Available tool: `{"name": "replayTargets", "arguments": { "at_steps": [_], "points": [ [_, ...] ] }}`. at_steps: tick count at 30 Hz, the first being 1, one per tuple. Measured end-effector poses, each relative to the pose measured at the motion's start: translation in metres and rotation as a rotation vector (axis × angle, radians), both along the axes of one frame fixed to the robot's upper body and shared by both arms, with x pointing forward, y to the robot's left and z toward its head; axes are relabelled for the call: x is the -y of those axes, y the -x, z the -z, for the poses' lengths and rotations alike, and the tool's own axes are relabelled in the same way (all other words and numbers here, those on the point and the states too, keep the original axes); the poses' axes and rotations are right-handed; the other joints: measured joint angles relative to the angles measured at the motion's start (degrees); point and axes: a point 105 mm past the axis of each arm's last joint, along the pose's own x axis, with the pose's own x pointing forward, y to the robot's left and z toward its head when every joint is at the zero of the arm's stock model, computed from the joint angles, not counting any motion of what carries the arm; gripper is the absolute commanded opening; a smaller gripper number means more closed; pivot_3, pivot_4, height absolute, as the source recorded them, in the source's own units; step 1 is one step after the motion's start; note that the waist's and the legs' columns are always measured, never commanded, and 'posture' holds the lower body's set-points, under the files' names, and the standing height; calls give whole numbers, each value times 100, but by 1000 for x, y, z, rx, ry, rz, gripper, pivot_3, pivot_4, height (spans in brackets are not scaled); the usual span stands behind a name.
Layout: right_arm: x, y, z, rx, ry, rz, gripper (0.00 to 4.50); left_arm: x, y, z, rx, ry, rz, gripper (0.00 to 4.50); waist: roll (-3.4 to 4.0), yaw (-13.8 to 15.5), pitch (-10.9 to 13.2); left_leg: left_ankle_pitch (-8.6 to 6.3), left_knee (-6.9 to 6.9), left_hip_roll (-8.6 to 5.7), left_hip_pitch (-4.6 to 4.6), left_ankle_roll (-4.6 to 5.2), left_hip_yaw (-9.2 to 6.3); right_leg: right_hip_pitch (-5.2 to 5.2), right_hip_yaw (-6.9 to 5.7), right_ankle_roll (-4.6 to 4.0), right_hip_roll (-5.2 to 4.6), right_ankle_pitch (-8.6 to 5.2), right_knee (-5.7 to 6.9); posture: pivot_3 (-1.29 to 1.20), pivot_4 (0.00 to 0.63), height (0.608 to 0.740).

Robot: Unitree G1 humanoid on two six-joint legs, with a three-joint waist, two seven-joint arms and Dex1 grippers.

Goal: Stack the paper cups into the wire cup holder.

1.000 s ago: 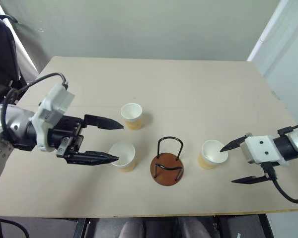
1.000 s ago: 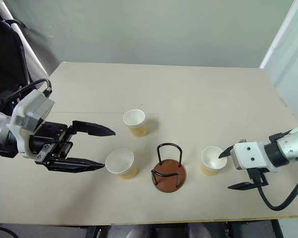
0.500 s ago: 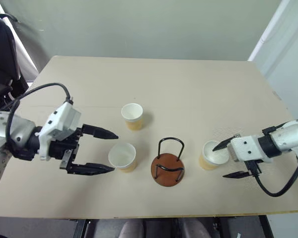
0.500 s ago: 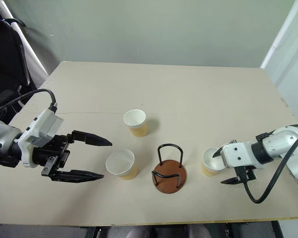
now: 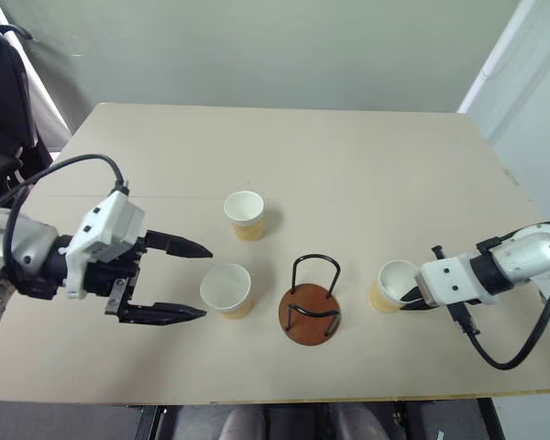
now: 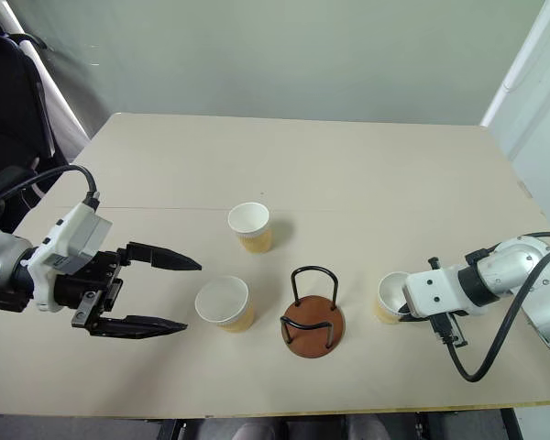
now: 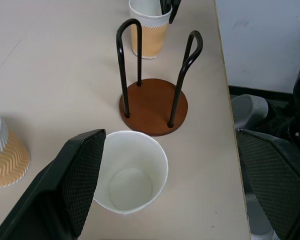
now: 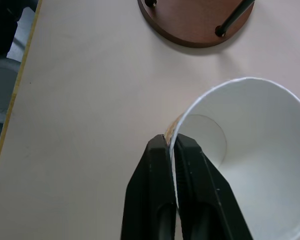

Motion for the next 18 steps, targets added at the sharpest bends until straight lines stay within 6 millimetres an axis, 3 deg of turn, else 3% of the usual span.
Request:
{"name": "replayTargets", "arguments": {
  "at_steps": [4, 6, 12, 18],
  "points": [
    [-3, 1, -7, -19, -18, -23, 39, 0, -1, 0, 5, 0, -9, 4500, 1, -2, 0, -1, -1, 0, 0, -3, 0, -1, 0, -1, 1, -1, 0, 0, 150, 740],
    [-8, 4, -21, -55, -72, -59, 39, -1, -2, -1, 8, 1, -12, 4500, 1, -2, 1, 0, -3, 0, -2, -4, 1, -3, 1, -1, 3, -1, 0, 0, 150, 740],
    [-22, -3, -114, 34, -307, -105, 39, -1, -4, -3, 19, 2, -26, 4500, 6, 0, 3, 4, -10, 5, -2, -13, 0, -8, 7, -12, 15, -7, -3, 0, 150, 740],
    [-53, 5, -155, -31, -527, -200, 39, -1, -6, -3, 22, 3, -29, 4500, 7, -2, 4, -1, -14, 12, -4, -21, 0, -17, 7, -29, 23, -18, -3, 0, 150, 740]
  ]
}}
